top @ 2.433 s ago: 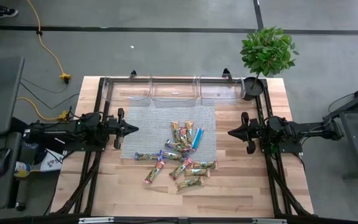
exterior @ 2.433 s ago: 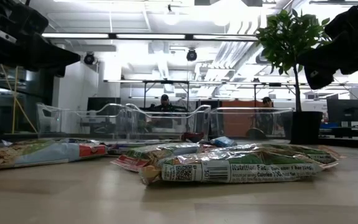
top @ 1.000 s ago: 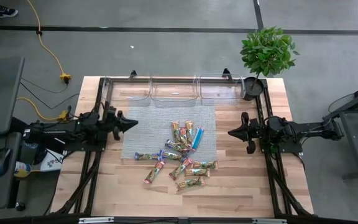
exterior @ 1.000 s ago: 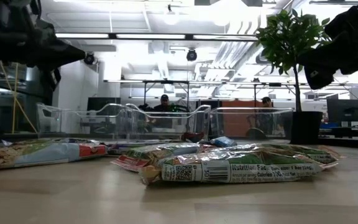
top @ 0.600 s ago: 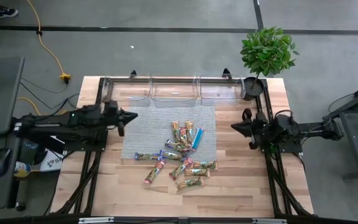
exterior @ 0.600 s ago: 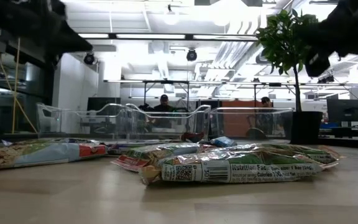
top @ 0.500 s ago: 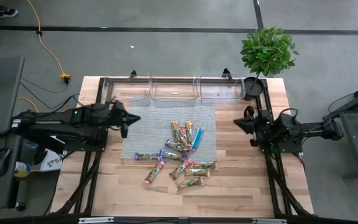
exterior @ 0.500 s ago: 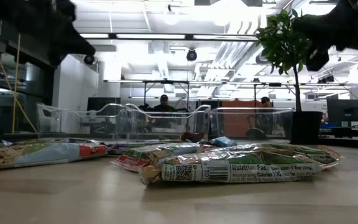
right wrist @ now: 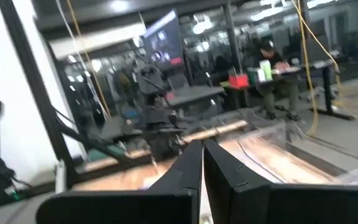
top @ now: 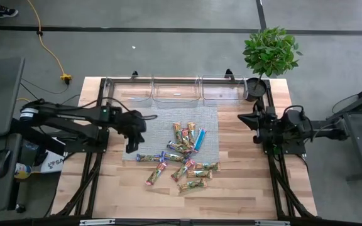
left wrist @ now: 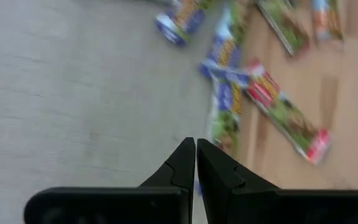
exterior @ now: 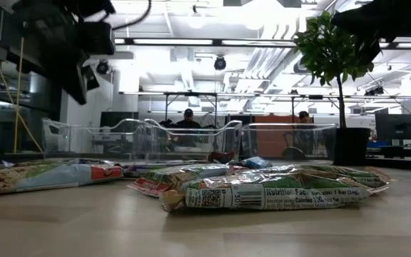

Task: Pick and place Granola Bars by type
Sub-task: Put the blue granola bar into the left transparent bin

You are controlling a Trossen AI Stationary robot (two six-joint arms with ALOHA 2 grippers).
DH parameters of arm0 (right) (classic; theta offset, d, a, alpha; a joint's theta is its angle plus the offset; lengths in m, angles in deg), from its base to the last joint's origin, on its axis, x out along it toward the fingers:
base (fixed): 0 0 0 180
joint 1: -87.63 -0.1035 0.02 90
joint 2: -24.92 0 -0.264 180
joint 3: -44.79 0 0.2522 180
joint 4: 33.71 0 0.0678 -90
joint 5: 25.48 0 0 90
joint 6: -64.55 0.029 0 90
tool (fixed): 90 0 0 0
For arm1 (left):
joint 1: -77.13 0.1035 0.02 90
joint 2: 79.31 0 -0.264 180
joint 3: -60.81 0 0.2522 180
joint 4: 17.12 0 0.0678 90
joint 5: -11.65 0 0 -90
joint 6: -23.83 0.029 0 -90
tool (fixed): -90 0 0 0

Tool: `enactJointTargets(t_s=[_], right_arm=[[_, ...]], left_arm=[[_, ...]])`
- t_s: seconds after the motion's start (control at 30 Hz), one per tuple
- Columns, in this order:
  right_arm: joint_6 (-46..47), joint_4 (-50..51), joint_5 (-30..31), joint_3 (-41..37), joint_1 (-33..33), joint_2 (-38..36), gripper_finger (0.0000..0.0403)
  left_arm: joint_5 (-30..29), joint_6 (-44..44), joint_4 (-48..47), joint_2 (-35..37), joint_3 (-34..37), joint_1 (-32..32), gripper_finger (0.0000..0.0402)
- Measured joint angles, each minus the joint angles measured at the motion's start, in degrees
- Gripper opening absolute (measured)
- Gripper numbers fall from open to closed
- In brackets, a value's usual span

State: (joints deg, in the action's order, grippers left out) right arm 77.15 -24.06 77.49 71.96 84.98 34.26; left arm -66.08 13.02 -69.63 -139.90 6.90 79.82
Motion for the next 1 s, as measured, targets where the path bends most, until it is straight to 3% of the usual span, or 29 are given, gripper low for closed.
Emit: enactJointTargets(t_s=[0.17,0.43,0.57,0.67,0.87,1.0], right_arm=[[0.04,2.84,0.01,2.49,0.00,5.06,0.0008],[2.45,3.11,-0.04,2.75,0.00,11.60,0.0058],[2.94,3.16,-0.49,2.75,-0.01,13.46,0.0084],[3.66,3.26,-1.16,2.75,0.00,14.80,0.0099],[4.11,3.75,-1.92,2.75,0.00,16.48,0.0118],[5.40,4.13,-1.99,2.75,-0.02,16.68,0.0123]], left_arm=[[1.68,3.47,-0.28,-4.89,0.04,-3.06,0.0053],[-2.30,0.16,2.83,-7.92,0.09,-8.09,0.0186],[-2.76,-0.47,6.67,-8.91,0.11,-10.53,0.0235],[-4.50,-0.85,8.60,-10.71,0.11,-13.29,0.0250],[-15.91,0.05,8.93,-17.14,-1.24,-18.47,0.0252],[-17.33,-0.02,9.16,-21.34,-3.18,-19.29,0.0252]])
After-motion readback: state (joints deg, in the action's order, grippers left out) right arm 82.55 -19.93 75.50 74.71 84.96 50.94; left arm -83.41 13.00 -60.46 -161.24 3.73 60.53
